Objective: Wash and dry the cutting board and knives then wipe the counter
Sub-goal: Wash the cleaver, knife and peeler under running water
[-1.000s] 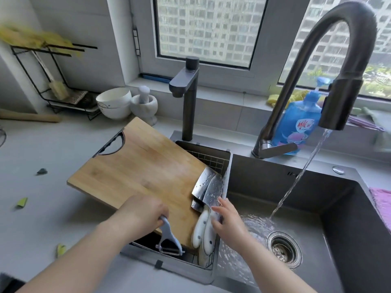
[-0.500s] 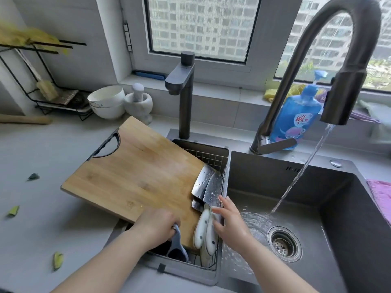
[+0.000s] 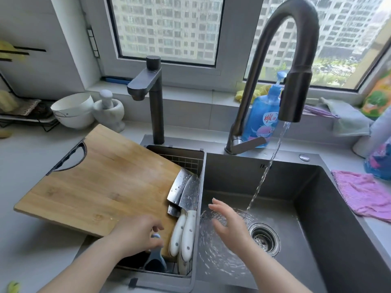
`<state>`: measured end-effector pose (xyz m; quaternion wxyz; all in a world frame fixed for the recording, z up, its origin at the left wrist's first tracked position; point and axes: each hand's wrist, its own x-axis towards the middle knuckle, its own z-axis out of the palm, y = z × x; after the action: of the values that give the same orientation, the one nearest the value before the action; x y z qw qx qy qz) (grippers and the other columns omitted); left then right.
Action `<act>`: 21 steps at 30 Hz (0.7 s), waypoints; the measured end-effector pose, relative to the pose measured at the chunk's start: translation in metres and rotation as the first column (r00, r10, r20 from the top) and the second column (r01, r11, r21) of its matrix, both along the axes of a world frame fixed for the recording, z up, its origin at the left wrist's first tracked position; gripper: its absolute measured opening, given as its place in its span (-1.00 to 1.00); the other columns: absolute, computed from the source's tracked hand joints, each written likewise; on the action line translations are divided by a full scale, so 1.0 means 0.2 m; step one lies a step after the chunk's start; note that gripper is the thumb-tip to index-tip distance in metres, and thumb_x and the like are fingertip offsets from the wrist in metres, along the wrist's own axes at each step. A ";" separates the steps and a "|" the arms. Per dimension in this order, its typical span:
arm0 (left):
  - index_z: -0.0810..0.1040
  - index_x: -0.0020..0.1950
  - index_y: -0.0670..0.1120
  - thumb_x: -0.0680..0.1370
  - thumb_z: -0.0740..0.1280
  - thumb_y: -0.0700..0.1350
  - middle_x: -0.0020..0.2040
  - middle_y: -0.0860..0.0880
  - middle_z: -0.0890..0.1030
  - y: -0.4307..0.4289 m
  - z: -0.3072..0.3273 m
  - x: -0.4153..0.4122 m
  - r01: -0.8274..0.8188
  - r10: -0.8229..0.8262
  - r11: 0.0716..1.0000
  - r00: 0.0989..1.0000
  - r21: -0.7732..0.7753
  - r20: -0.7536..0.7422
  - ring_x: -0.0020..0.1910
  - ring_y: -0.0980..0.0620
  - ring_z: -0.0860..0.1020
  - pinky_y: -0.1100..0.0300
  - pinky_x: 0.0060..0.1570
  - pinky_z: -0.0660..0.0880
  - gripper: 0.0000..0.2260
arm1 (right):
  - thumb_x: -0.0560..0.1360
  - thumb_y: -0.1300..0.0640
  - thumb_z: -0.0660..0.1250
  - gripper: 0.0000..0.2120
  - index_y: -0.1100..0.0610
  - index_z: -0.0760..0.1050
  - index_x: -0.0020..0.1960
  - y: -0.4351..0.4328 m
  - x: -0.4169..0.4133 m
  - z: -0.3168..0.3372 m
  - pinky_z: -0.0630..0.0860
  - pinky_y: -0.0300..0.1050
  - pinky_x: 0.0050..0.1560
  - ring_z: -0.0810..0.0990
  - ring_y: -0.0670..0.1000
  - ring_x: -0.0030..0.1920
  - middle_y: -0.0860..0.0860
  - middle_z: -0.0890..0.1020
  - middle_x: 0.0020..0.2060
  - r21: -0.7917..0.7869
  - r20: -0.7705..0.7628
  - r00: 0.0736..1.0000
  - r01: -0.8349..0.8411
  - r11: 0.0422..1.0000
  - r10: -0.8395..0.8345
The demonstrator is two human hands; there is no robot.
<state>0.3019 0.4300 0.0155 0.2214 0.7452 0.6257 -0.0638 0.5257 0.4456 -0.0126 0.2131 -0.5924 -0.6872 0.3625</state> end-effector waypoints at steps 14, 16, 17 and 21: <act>0.46 0.28 -0.04 0.60 0.15 -0.12 0.31 0.04 0.46 0.35 -0.05 0.54 -0.299 0.197 0.919 0.913 0.258 0.356 0.27 0.06 0.41 0.28 0.08 0.32 -0.73 | 0.50 0.35 0.24 -0.77 0.03 0.49 -0.16 0.28 0.57 0.19 0.49 -0.16 0.04 0.58 0.01 -0.13 -0.07 0.59 -0.26 0.004 -0.236 0.893 0.394 0.919 -0.382; 0.34 0.39 -0.06 0.60 0.14 -0.13 0.43 0.01 0.32 0.39 -0.13 0.60 -0.304 0.218 0.924 0.918 0.234 0.330 0.40 0.05 0.29 0.23 0.28 0.26 -0.66 | 0.51 0.31 0.26 -0.85 0.09 0.51 -0.05 0.36 0.60 0.21 0.48 -0.15 0.07 0.57 0.01 -0.10 -0.01 0.60 -0.20 0.014 -0.233 0.894 0.396 0.918 -0.382; 0.25 0.44 -0.06 0.61 0.13 -0.11 0.48 0.01 0.21 0.41 -0.16 0.63 -0.300 0.229 0.930 0.926 0.215 0.302 0.45 0.04 0.21 0.21 0.34 0.21 -0.61 | 0.51 0.29 0.27 -0.87 0.11 0.53 -0.01 0.40 0.61 0.22 0.48 -0.16 0.06 0.57 0.01 -0.08 0.01 0.60 -0.17 0.027 -0.217 0.901 0.390 0.920 -0.375; 0.05 0.51 -0.04 0.62 0.10 -0.06 0.54 0.04 -0.04 0.41 -0.24 0.67 -0.287 0.233 0.930 0.944 0.229 0.234 0.50 0.03 0.08 0.18 0.40 0.13 -0.53 | 0.52 0.21 0.26 -0.83 0.20 0.56 0.07 0.57 0.60 0.29 0.40 -0.28 -0.08 0.51 -0.03 -0.06 0.04 0.59 -0.11 0.102 -0.136 0.937 0.338 0.936 -0.323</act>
<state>0.4358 0.5120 -0.0315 0.1909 0.6805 0.6963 0.1250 0.6466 0.5587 0.0449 0.3473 -0.6628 -0.5853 0.3122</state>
